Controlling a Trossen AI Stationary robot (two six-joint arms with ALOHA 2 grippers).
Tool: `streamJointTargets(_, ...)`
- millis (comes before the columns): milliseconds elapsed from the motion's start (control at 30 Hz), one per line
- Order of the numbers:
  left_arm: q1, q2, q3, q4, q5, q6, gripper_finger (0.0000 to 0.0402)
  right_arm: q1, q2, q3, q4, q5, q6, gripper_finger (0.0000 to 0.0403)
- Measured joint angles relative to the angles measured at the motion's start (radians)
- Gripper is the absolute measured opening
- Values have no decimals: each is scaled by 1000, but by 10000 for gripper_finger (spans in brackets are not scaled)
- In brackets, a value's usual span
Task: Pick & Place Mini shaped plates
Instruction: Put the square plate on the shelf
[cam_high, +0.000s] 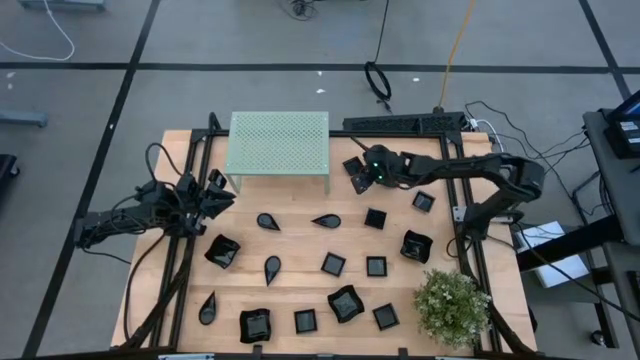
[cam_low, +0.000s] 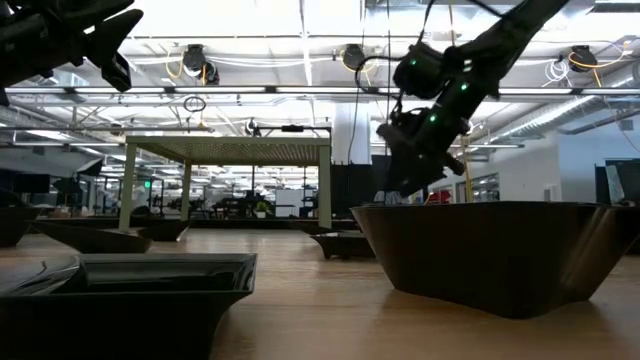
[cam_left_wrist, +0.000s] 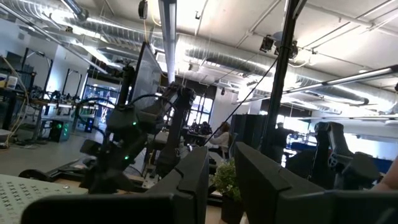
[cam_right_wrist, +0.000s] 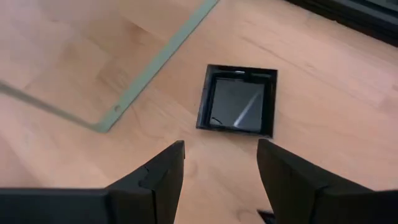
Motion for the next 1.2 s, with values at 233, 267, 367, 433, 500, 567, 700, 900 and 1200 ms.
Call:
streamJointTargets(233, 0, 0, 0, 0, -2, 0, 81, -10, 107, 96, 4, 0, -312, 192)
streamJointTargets(267, 0, 0, 0, 0, -1, 0, 81, -10, 122, 110, 9, 0, -353, 192)
streamJointTargets(367, 0, 0, 0, 0, -1, 0, 81, -10, 151, 141, 0, 0, -367, 192)
streamJointTargets(433, 0, 0, 0, 1, 0, 0, 81, -10, 181, 165, 14, 0, -314, 192)
streamJointTargets(500, 0, 0, 0, 0, -1, 0, 81, -11, 207, 178, 3, 1, -245, 192)
streamJointTargets(567, 0, 0, 0, 1, -1, 0, 81, -11, 241, 193, 13, 2, -213, 192)
streamJointTargets(700, 0, 0, 0, 1, 0, 0, 81, -12, 288, 204, 22, 4, -179, 192)
streamJointTargets(900, 0, 0, 0, 1, 0, 0, 81, -17, 332, 203, 23, 62, -200, 206)
streamJointTargets(1200, 0, 0, 0, 0, 0, 0, 81, -21, 361, 204, 40, 79, -240, 202)
